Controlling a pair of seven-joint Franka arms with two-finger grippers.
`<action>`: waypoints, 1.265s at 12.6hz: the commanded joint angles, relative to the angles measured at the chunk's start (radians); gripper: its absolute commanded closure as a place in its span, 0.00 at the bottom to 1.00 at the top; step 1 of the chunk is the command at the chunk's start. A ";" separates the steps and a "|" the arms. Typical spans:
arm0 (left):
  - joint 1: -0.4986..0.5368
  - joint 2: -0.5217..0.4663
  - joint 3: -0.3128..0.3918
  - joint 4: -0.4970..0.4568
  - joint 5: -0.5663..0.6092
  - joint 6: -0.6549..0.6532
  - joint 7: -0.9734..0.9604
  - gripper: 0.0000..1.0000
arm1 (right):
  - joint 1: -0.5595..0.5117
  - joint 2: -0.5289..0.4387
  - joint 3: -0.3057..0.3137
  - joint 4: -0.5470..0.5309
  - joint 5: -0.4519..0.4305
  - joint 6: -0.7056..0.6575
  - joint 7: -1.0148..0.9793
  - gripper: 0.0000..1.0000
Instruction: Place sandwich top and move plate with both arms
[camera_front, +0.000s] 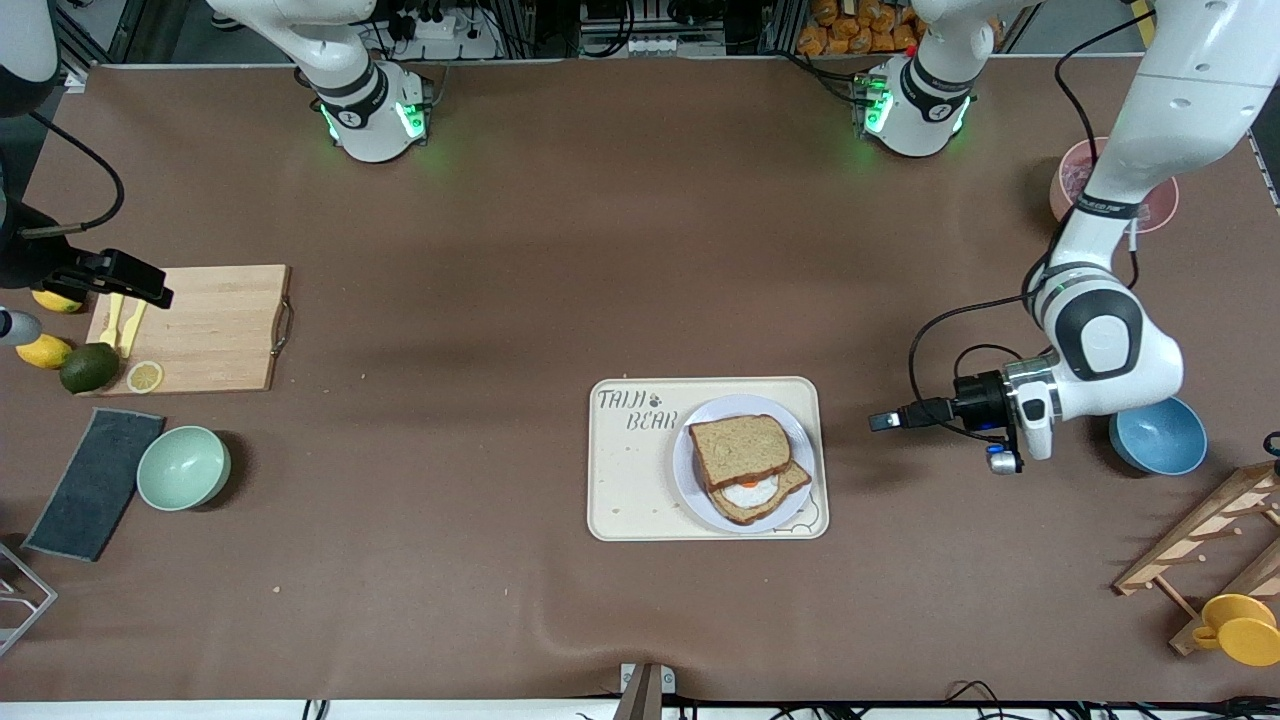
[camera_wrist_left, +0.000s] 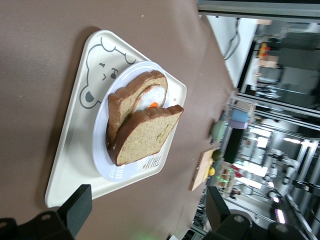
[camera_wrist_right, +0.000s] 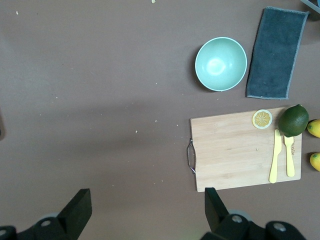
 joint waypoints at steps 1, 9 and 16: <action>-0.011 -0.061 -0.007 0.042 0.147 -0.008 -0.207 0.00 | -0.003 0.003 0.003 0.003 0.004 -0.004 0.006 0.00; -0.015 -0.138 -0.019 0.278 0.619 -0.291 -0.439 0.00 | -0.003 0.006 0.003 0.000 0.004 -0.004 0.006 0.00; -0.017 -0.262 -0.120 0.444 1.090 -0.569 -0.484 0.00 | -0.002 0.006 0.003 0.000 0.004 -0.004 0.007 0.00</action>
